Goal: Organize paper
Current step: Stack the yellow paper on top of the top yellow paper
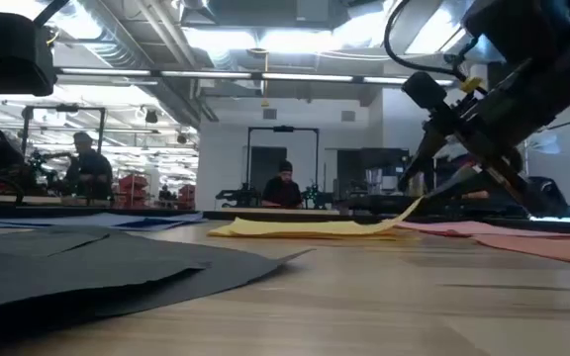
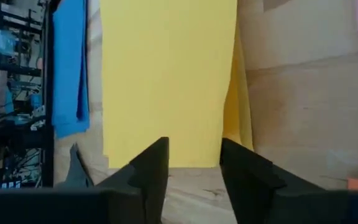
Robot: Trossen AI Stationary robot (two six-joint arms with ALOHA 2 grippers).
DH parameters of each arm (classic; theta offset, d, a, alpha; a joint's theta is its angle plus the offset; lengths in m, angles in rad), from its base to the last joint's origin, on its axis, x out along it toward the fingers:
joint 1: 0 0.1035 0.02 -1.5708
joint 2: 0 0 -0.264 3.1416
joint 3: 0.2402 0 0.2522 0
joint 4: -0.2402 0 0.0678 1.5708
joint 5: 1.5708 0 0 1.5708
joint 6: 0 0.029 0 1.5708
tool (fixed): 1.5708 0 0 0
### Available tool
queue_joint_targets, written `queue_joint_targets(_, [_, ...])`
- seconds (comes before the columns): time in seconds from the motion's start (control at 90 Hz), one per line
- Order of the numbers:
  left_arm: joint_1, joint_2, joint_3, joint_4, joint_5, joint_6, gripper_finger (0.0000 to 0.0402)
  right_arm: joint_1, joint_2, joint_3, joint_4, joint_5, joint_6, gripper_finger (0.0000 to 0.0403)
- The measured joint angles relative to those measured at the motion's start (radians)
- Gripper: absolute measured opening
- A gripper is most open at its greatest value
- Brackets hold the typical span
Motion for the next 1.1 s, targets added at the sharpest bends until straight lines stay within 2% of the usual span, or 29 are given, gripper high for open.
queue_joint_targets(0.344, [0.000,0.000,0.000,0.000,-0.001,0.000,0.0000,-0.019,0.000,0.000,0.030,-0.016,-0.041,0.0136])
queue_joint_targets(0.6, [0.000,0.000,0.000,-0.001,-0.002,0.000,0.0000,-0.094,0.000,0.000,0.080,-0.105,-0.130,0.0136])
queue_joint_targets(0.789, [0.000,0.000,0.000,-0.001,-0.002,0.000,0.0000,-0.103,0.000,0.023,0.071,-0.171,-0.174,0.0136])
queue_joint_targets(1.1, [0.000,0.001,0.000,-0.002,-0.001,-0.010,0.0000,-0.103,0.000,0.144,-0.275,-0.282,-0.205,0.0136])
